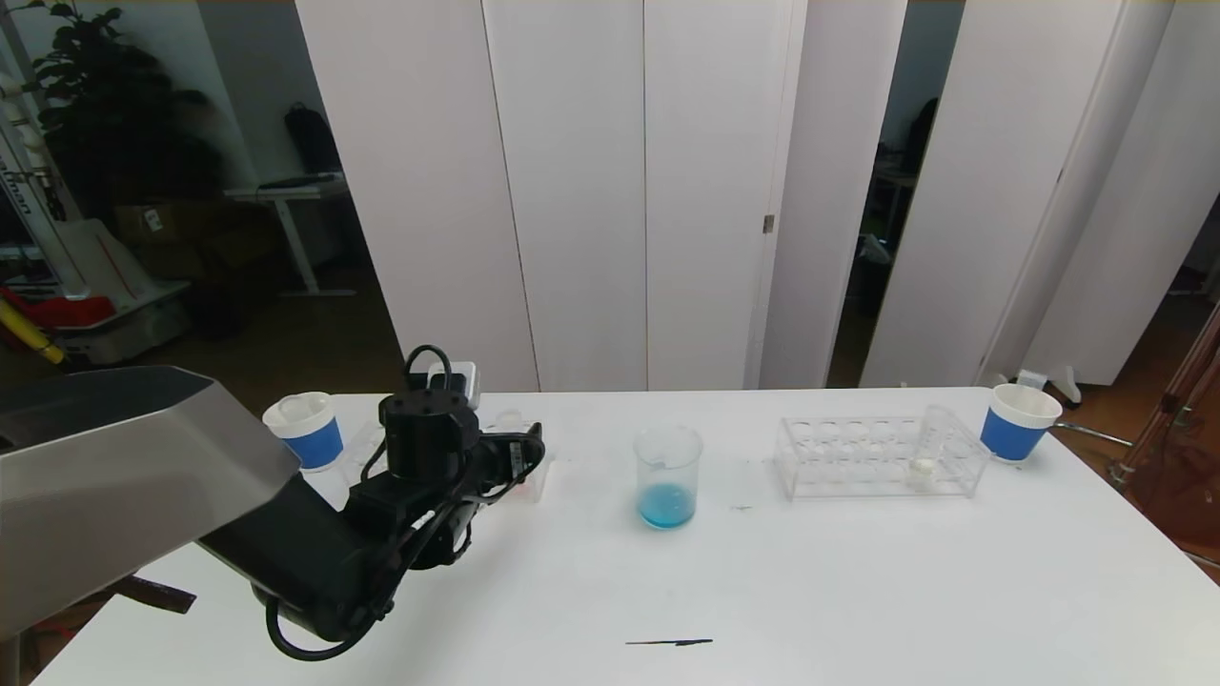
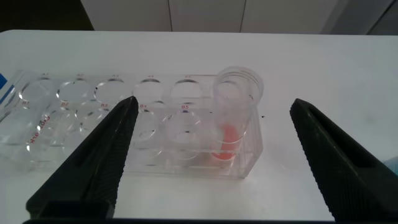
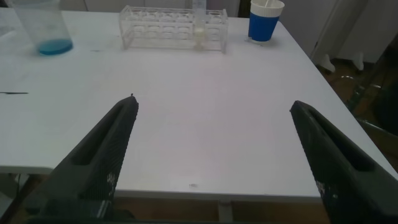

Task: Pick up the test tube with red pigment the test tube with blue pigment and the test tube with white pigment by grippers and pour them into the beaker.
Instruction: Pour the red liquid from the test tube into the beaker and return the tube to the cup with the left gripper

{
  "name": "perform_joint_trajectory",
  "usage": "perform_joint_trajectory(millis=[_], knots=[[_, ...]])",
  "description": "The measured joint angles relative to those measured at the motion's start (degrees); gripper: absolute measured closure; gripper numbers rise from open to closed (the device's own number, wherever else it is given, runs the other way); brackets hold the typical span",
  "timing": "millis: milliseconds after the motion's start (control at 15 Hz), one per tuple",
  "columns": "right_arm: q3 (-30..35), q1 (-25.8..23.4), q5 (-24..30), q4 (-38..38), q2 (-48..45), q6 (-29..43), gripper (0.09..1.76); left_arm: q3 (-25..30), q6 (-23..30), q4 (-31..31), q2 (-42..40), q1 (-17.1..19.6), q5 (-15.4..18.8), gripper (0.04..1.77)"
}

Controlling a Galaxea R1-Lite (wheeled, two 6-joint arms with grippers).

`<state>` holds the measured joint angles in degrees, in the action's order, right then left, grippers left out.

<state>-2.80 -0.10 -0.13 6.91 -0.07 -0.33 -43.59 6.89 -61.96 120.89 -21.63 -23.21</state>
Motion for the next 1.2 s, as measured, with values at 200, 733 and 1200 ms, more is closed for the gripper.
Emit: perform_joint_trajectory(millis=[200, 733, 1200], knots=[[0.0, 0.0, 0.0, 0.0, 0.0, 0.0, 0.10, -1.0, 0.1, -3.1, 3.0, 1.3, 0.0, 0.07], [0.0, 0.0, 0.0, 0.0, 0.0, 0.0, 0.10, -3.4, 0.4, -5.7, 7.5, 2.3, 0.0, 0.07], [0.0, 0.0, 0.0, 0.0, 0.0, 0.0, 0.10, -3.9, 0.5, -8.0, 8.3, 2.5, 0.2, 0.07]])
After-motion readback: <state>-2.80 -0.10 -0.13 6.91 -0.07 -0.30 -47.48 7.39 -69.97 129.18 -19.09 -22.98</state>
